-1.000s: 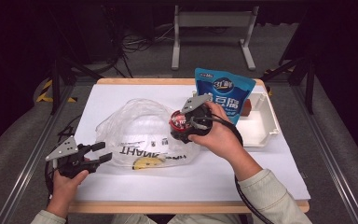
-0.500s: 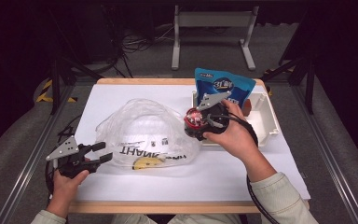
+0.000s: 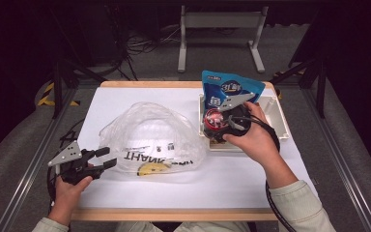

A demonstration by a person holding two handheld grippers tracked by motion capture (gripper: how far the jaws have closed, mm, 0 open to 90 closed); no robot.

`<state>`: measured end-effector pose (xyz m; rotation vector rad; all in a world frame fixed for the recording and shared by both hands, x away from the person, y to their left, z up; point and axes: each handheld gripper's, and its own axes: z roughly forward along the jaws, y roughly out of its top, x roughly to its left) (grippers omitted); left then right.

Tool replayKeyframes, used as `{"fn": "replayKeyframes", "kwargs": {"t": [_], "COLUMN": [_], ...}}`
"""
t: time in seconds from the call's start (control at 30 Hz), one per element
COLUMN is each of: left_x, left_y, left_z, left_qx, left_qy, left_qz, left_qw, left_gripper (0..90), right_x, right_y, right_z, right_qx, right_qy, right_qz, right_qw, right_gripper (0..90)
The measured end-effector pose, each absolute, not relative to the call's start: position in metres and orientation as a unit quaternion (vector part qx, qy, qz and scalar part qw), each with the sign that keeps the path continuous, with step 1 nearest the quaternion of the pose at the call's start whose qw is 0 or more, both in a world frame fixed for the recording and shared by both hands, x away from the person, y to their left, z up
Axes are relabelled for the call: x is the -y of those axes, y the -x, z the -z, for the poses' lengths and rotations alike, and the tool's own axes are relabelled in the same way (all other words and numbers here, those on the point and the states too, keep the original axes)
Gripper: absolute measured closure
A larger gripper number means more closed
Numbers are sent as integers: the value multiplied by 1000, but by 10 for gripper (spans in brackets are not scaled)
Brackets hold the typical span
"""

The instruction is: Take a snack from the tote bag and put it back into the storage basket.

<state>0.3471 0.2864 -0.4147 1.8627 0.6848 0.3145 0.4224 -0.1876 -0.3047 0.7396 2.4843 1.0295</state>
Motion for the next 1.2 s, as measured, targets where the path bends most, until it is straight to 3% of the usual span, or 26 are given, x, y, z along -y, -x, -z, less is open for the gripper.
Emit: {"fn": "replayKeyframes", "kwargs": {"t": [1.2], "left_x": [-286], "left_y": [-347], "left_z": [415], "left_qx": [-289], "left_qy": [-782], "left_qz": [-133], "left_qw": [535], "left_gripper": [450], "right_x": [267], "right_y": [-434], "right_z": [320], "right_qx": [-857], "right_qy": [-325], "right_qz": [-343], "right_qw": [205], "right_gripper": [255]}}
